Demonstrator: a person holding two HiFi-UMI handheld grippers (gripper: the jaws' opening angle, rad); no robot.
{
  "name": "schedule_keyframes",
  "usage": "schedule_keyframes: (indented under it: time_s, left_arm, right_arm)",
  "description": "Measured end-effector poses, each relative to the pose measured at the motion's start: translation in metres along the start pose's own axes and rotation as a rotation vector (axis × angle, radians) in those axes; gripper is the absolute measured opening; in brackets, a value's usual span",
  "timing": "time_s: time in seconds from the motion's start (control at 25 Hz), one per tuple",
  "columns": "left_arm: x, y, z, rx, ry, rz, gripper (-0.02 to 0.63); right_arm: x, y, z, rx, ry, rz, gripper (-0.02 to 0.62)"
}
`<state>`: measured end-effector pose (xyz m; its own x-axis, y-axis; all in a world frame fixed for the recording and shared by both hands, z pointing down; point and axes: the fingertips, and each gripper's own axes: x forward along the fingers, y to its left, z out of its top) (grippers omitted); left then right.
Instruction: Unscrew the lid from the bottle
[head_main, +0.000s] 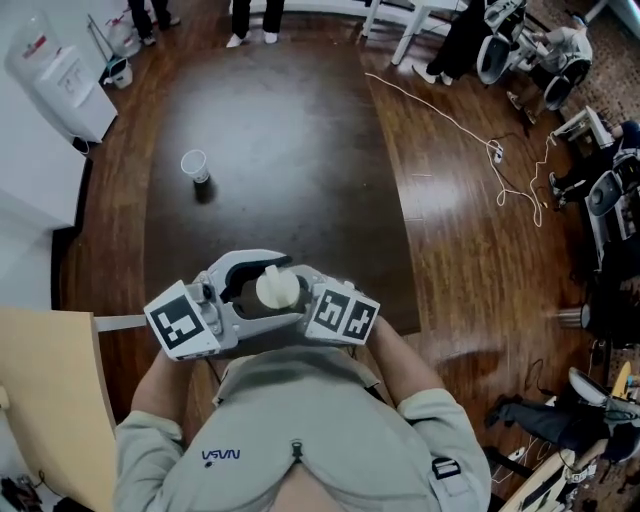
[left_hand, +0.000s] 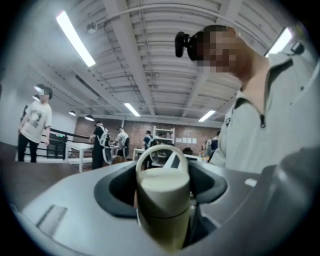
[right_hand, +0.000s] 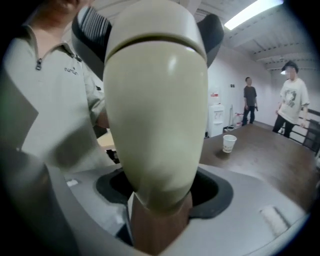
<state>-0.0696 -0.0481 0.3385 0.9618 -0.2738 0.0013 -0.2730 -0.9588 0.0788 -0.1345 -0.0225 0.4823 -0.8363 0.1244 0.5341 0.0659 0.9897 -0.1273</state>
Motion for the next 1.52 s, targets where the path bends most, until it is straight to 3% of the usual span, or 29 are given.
schedule_keyframes:
  time_s: [0.2,0.4,0.52,0.8,0.96,1.12,1.24,1.36,1.52]
  left_arm:
    - [0.006,0.026,0.007,0.023,-0.078,0.318,0.304]
    - [0.001,0.044,-0.013,0.031,-0.045,0.513,0.304]
    - [-0.001,0.049,-0.026,0.006,-0.034,0.548,0.304]
    - [-0.002,0.050,-0.042,-0.016,-0.028,0.559,0.304]
    - [0.002,0.050,-0.038,-0.026,-0.039,0.493,0.305]
    - [-0.001,0.040,-0.023,-0.028,-0.052,0.379,0.337]
    - [-0.006,0.027,-0.011,-0.063,-0.066,0.242,0.365]
    - [-0.002,0.013,0.008,-0.129,-0.072,0.053,0.374]
    - [-0.004,-0.007,0.006,-0.159,-0.042,-0.126,0.374]
  right_arm:
    - [-0.009,-0.041,-0.002,0.068,-0.014,-0.317,0.304]
    - [-0.018,-0.065,-0.012,0.073,0.007,-0.524,0.304]
    - [-0.013,-0.069,-0.021,0.089,0.016,-0.556,0.304]
    - [-0.003,-0.065,-0.035,0.102,0.015,-0.525,0.304]
    - [-0.002,-0.066,-0.029,0.099,-0.015,-0.474,0.304]
    - [0.005,-0.045,-0.017,0.125,-0.083,-0.298,0.304]
    - [0.005,-0.021,-0.009,0.100,-0.106,-0.136,0.304]
    - [-0.004,-0.001,-0.002,0.074,-0.113,0.026,0.304]
    - [-0.007,0.029,-0.003,0.028,-0.068,0.195,0.304]
